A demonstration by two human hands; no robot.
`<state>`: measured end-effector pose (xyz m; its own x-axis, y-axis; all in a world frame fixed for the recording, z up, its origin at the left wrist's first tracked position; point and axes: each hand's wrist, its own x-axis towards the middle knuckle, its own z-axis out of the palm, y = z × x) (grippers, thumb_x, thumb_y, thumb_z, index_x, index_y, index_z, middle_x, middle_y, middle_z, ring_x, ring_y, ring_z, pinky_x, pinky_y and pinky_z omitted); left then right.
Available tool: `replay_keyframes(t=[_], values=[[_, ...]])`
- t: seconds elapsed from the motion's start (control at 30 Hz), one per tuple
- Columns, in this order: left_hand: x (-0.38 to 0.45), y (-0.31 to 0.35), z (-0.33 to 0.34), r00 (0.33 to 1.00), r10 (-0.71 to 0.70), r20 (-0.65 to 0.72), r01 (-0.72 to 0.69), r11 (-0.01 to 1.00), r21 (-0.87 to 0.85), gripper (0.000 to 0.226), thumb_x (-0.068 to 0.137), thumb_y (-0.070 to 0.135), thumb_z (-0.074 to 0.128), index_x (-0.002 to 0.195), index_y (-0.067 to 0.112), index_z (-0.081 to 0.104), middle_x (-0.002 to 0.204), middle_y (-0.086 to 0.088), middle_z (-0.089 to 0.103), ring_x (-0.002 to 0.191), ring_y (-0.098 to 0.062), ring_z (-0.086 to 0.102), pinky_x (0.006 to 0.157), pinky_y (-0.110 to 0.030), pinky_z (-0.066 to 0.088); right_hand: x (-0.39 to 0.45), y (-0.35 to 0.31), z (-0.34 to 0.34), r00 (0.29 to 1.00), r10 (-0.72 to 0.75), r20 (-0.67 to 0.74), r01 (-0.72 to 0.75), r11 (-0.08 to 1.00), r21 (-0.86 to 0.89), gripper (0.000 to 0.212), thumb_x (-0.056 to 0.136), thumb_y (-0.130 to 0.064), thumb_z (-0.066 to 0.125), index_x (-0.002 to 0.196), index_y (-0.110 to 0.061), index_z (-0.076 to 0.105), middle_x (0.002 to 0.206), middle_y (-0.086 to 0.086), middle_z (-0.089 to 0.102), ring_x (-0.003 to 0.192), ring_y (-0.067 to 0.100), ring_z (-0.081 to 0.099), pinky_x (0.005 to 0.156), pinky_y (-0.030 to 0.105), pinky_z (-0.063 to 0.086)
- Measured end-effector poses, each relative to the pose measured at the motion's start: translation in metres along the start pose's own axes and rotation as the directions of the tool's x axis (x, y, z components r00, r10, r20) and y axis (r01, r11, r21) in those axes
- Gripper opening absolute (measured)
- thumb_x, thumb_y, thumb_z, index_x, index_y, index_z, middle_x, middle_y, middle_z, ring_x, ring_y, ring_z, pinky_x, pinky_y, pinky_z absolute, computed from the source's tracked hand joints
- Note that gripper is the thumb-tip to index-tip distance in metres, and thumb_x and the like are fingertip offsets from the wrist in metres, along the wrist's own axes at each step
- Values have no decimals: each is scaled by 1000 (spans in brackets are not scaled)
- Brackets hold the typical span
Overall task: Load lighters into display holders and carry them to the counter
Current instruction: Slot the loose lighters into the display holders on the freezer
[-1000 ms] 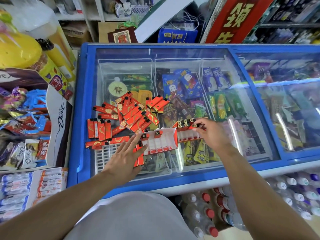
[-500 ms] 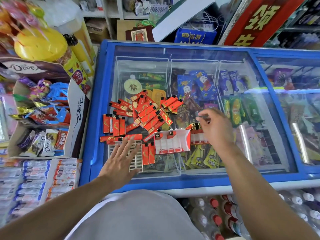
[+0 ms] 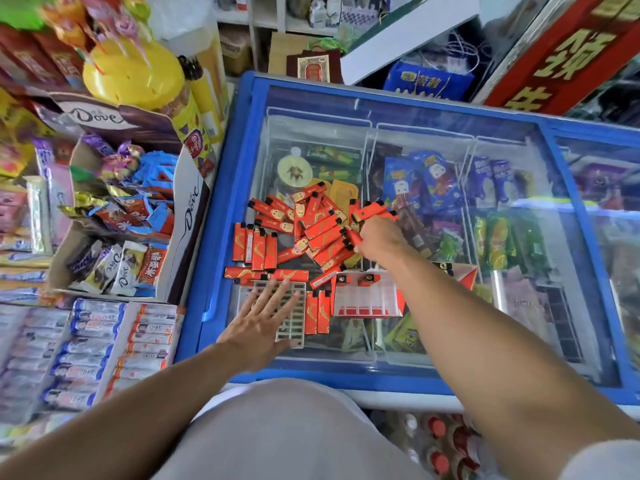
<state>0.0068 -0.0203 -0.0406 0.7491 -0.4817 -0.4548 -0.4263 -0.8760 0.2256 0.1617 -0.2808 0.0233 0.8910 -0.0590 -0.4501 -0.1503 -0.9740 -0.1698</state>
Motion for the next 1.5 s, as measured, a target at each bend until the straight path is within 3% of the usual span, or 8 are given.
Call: replay_keyframes(t=[0.17,0.3,0.6,0.83,1.0,1.1,1.27,1.5], values=[[2,-4,-4,1000,18,11,-19,1000,22,85,99,69,27,152,33,-29,155,3,-43,140,-18,-45,116,-41,-27,-26,12,-11,985,-88,-148,121,965,232,22,91,-18,71,110,-19,60,101,-5,67,90,14,64,83,36,55],[2,-5,-5,999,28,29,-29,999,36,87,99,68,29,151,33,-32,153,3,-45,140,-19,-45,115,-41,-28,-67,23,-25,954,-148,-259,221,935,278,34,94,-23,68,126,-24,55,91,-20,55,86,7,58,81,32,50],[5,-4,-15,999,33,32,-34,999,23,87,97,67,32,153,33,-24,157,0,-38,143,-27,-38,119,-45,-20,-134,81,-34,958,83,-275,111,775,622,16,96,-43,61,100,-28,64,88,-12,71,83,6,68,78,30,53],[6,6,-22,998,-17,60,14,998,65,89,99,65,35,154,29,-24,158,-3,-38,144,-29,-36,122,-47,-14,-150,114,-2,938,273,-215,-85,780,620,10,98,-24,61,106,-20,57,77,0,70,52,0,61,42,11,37],[7,9,-27,997,-21,77,15,997,73,89,99,64,37,153,29,-25,157,-4,-38,144,-30,-34,120,-47,-16,-143,118,25,910,360,-206,-101,673,732,29,81,-43,79,100,-31,61,89,-6,73,64,15,72,63,38,60],[6,9,-28,997,-25,79,18,997,79,89,99,64,37,154,28,-23,157,-4,-37,144,-30,-34,119,-46,-17,-137,111,32,915,367,-167,-91,591,801,33,84,-30,80,111,-21,62,92,2,76,66,7,73,63,27,59],[6,10,-28,995,-30,94,23,997,79,89,99,64,37,153,28,-24,156,-4,-38,144,-29,-34,121,-48,-16,-131,106,38,911,370,-181,-98,621,777,36,87,-33,77,117,-22,59,93,-9,74,81,7,72,81,38,60],[7,9,-26,993,-36,111,27,996,80,91,98,66,37,152,29,-27,156,-4,-39,144,-28,-35,123,-51,-9,-131,95,35,910,347,-224,-105,719,687,34,90,-30,73,120,-19,60,102,-7,73,77,-7,62,62,16,46]])
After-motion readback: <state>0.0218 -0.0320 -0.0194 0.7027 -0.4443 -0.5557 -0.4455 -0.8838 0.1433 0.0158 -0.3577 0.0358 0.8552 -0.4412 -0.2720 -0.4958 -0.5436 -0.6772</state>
